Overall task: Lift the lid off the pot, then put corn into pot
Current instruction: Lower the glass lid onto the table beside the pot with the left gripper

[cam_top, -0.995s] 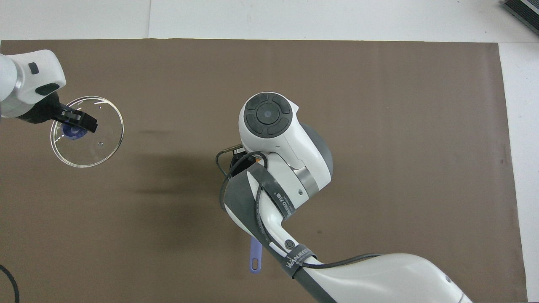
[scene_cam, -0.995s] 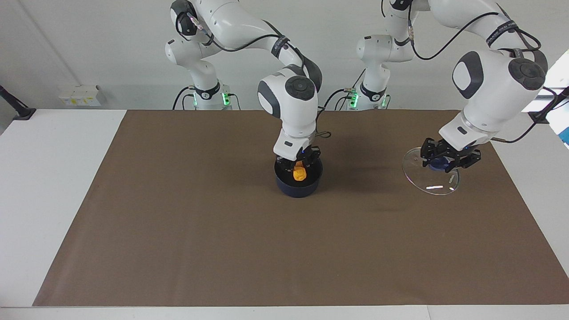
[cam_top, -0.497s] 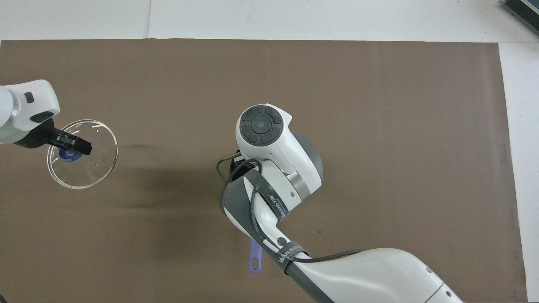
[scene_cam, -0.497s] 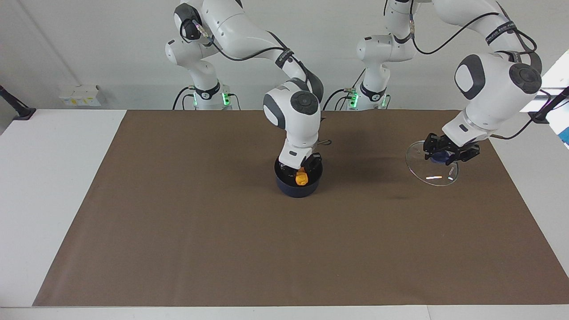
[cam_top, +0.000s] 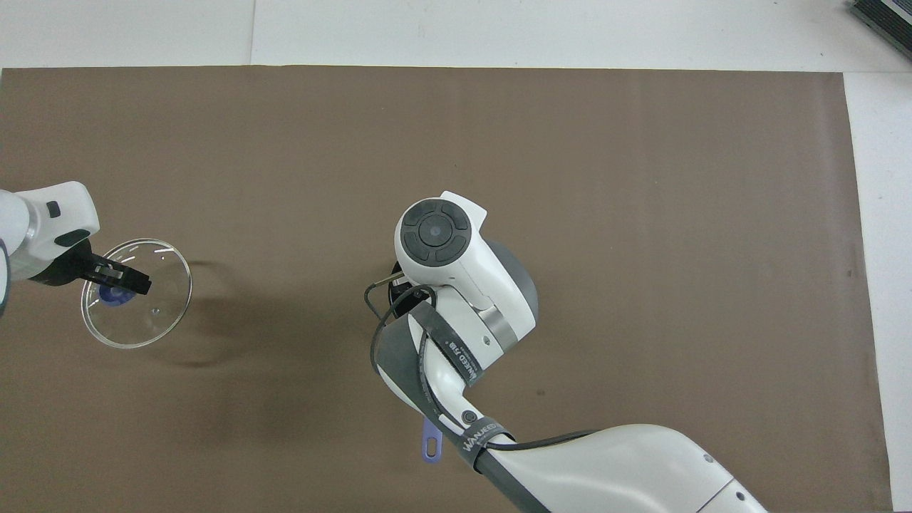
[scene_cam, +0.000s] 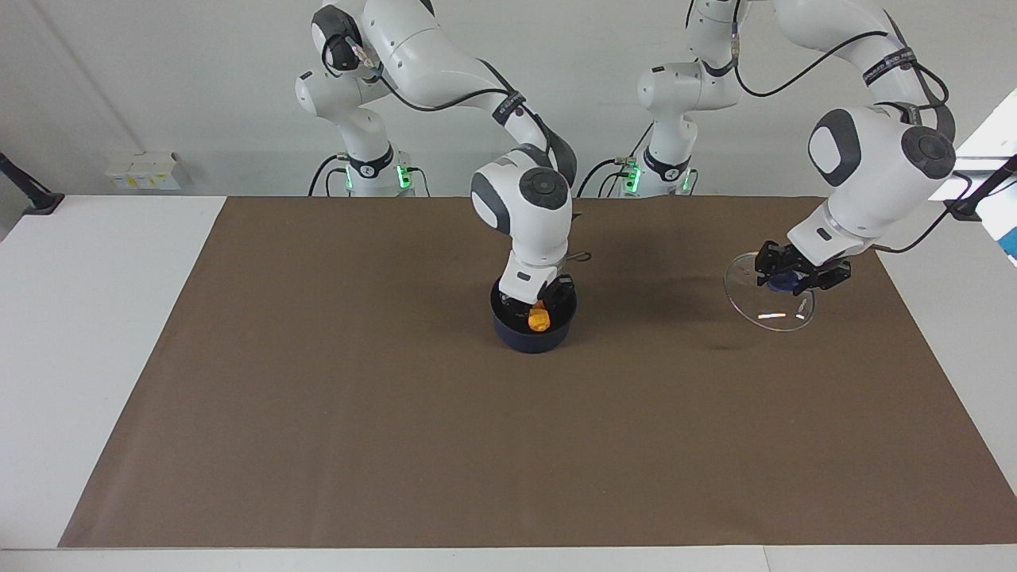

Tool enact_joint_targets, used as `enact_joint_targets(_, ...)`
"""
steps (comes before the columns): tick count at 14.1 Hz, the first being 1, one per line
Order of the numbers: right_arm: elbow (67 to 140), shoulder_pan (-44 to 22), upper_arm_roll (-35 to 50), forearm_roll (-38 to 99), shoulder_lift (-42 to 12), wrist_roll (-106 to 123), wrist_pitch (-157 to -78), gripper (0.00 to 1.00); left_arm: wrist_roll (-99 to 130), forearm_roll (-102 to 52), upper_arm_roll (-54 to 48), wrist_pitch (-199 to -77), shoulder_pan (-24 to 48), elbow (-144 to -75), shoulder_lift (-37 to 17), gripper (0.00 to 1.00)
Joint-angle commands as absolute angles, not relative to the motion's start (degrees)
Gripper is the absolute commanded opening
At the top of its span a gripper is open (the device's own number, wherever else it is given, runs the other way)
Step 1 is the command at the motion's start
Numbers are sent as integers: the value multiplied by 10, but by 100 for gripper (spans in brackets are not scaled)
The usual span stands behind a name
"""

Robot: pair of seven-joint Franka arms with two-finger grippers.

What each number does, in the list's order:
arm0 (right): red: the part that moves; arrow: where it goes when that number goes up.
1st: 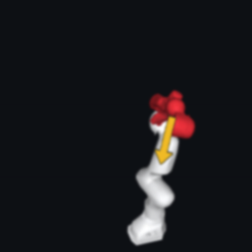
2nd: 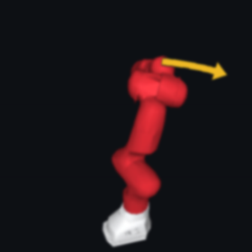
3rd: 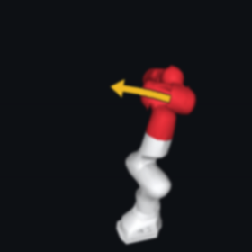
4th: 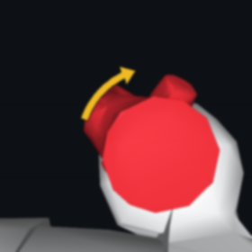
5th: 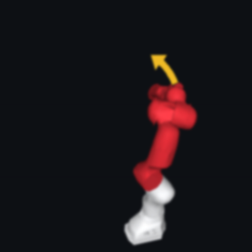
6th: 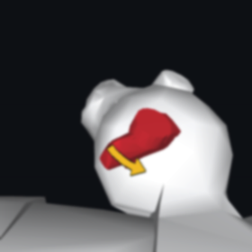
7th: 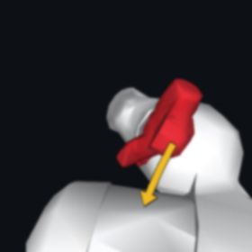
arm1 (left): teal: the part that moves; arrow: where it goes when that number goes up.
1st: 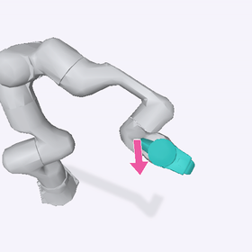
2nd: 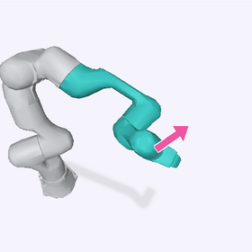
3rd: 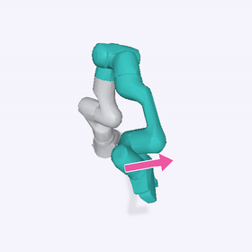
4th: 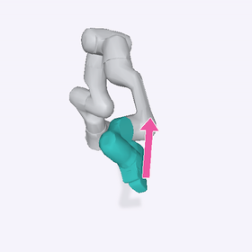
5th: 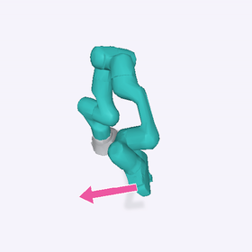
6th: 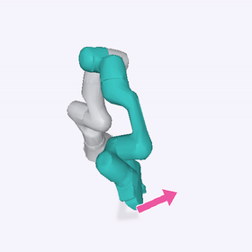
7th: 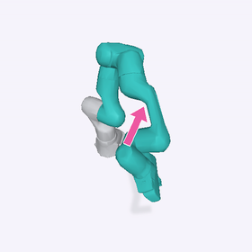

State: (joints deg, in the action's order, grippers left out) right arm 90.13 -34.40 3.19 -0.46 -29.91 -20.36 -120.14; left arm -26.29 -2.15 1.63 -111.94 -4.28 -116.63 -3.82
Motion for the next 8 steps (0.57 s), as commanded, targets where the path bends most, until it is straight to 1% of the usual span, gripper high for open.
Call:
enact_joint_targets(1,933,-341,33,-5,-280,-192,-1221,39,-294,-29,11,-1178,-70,-1241,-4,0)
enact_joint_targets(2,937,-341,33,-4,-280,-192,-1223,44,-304,-29,11,-1195,-72,-1255,-4,0)
enact_joint_targets(4,939,-341,33,-4,-279,-192,-1228,47,-307,-29,11,-1247,-82,-1289,-11,0)
enact_joint_targets(5,938,-341,33,-3,-279,-194,-1228,52,-309,-29,11,-1281,-83,-1307,-13,0)
enact_joint_targets(6,935,-341,33,-3,-279,-195,-1228,58,-309,-29,11,-1291,-81,-1310,-14,22)
enact_joint_targets(7,933,-341,32,-3,-280,-196,-1227,81,-308,-29,11,-1290,-82,-1305,-16,81)
enact_joint_targets(8,928,-341,32,-5,-280,-198,-1222,94,-306,-29,11,-1293,-82,-1299,-18,100)
